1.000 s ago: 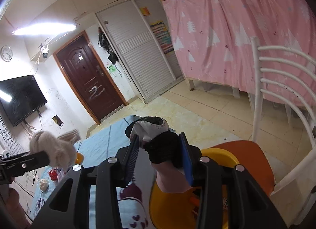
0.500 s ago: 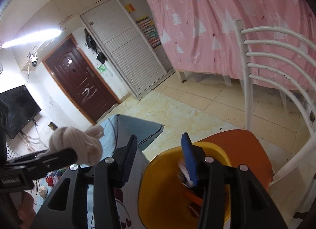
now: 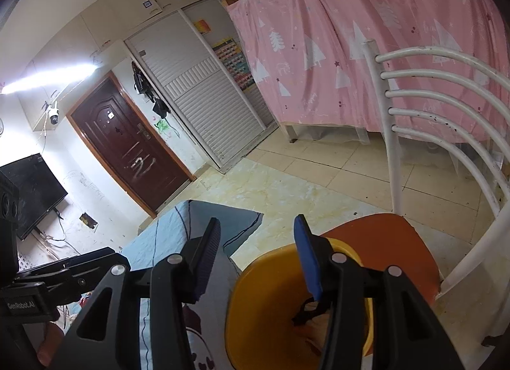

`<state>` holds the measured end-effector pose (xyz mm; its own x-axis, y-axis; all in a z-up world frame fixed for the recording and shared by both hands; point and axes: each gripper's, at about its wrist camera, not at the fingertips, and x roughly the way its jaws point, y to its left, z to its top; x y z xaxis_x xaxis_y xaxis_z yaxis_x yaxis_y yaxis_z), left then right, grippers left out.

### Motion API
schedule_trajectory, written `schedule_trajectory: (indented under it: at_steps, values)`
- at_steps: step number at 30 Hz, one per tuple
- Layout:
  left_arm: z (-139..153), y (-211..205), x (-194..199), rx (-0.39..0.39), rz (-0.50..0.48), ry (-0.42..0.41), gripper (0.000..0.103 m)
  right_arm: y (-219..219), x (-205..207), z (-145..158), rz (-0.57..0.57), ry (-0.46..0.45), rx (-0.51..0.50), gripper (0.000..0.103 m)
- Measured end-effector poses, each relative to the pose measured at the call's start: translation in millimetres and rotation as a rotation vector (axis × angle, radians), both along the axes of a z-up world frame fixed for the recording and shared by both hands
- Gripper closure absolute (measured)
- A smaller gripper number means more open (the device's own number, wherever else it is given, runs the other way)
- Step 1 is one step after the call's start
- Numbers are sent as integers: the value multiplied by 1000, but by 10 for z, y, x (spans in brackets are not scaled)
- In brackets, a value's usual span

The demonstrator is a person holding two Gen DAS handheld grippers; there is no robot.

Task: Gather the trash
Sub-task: 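Move both open grippers back over the bedsheet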

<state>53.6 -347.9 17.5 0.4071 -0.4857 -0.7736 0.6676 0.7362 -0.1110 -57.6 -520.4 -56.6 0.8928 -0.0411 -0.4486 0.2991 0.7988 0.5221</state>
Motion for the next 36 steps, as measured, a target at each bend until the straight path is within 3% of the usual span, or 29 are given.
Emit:
schedule_trajectory:
  at_steps: [12, 18, 36]
  values:
    - [197, 620, 63, -57, 92, -6, 35, 519, 248, 242, 113, 8, -71, 47]
    - [324, 1048, 72, -85, 155, -35, 30, 912, 428, 378, 191, 5, -119, 43]
    - [386, 2464, 248, -126, 385, -54, 29, 2119, 1019, 459, 478, 47, -196, 35]
